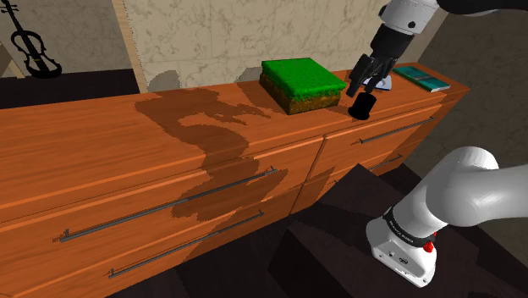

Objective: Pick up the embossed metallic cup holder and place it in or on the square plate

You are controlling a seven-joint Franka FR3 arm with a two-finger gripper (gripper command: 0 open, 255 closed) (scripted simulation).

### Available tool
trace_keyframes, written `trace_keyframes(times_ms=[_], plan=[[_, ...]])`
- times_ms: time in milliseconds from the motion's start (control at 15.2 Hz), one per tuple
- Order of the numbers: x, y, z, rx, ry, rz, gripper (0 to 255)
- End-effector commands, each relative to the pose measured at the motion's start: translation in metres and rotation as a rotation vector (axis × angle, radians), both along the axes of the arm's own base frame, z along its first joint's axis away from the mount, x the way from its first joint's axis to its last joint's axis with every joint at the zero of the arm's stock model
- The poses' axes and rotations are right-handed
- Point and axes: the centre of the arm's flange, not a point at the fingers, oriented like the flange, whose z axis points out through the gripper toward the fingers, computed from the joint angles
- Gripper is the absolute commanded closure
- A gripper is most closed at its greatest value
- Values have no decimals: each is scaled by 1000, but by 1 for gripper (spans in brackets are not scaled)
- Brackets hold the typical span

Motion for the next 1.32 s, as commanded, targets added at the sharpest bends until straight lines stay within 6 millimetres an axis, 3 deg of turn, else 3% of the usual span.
trace_keyframes(times_ms=[0,1254], plan=[[0,0,0,0,0,0,0],[35,-220,-87,-84,51,28,0]])
